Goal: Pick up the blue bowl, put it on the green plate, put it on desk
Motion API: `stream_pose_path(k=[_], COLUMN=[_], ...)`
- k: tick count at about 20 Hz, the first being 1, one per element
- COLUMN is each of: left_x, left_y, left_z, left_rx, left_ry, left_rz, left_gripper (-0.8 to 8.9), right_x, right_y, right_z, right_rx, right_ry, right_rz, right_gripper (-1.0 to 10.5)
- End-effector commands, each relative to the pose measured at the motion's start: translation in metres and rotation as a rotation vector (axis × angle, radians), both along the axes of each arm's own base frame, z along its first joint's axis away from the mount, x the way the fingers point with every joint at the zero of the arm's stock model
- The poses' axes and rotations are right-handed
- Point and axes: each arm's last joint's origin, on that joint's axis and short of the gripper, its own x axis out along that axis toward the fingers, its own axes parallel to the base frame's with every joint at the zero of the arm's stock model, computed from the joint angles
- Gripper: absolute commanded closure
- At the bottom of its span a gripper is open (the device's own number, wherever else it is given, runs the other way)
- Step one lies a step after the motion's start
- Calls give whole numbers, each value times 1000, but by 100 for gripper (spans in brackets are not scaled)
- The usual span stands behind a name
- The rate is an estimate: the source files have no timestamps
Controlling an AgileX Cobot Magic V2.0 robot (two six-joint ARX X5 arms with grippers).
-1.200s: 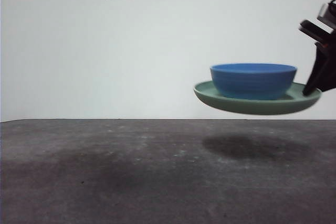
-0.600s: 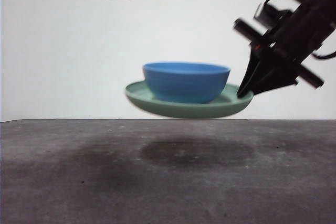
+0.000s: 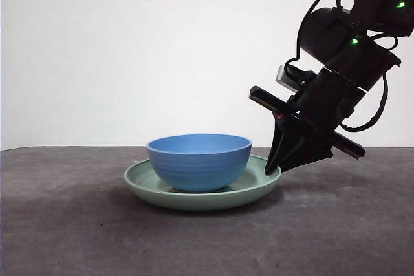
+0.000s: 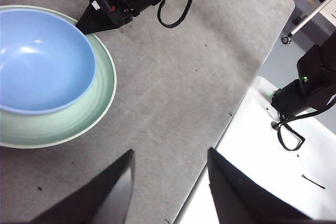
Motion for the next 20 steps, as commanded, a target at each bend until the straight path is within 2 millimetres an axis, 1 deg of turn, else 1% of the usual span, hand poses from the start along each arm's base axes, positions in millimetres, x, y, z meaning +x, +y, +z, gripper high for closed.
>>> stream_pose_path(k=[1, 5, 6, 8, 9, 11, 13, 15, 17, 20], left_x=[1, 1, 1, 1, 1, 1, 0, 0, 1, 1], left_y=[-2, -2, -2, -2, -2, -2, -2, -2, -2, -2], left_z=[2, 2, 2, 2, 2, 2, 2, 2, 2, 2], left_rx=[-4, -4, -4, -4, -4, -4, -3, -3, -3, -3], left_ry=[-14, -13, -14, -14, -14, -14, -13, -13, -14, -14], left_rz=[-16, -15, -16, -16, -16, -16, -16, -15, -15, -15], left_gripper=[591, 591, 591, 591, 591, 591, 591, 591, 591, 591], right_x=[6, 4, 3, 3, 3, 3, 3, -1, -8, -31], right_y=[4, 3, 3, 3, 3, 3, 0, -6, -12, -22], right_z=[3, 0, -1, -1, -1, 0, 5, 16, 36, 77], right_rx=[18, 1, -1, -1, -1, -1, -9, -22, -27, -33], right_ry=[-12, 14, 18, 18, 18, 16, 7, -11, -49, -148], right_rz=[-7, 0, 0, -1, -1, -2, -15, -33, -21, 20], right_gripper=[940, 939, 915, 791, 762, 742, 680, 673, 673, 673])
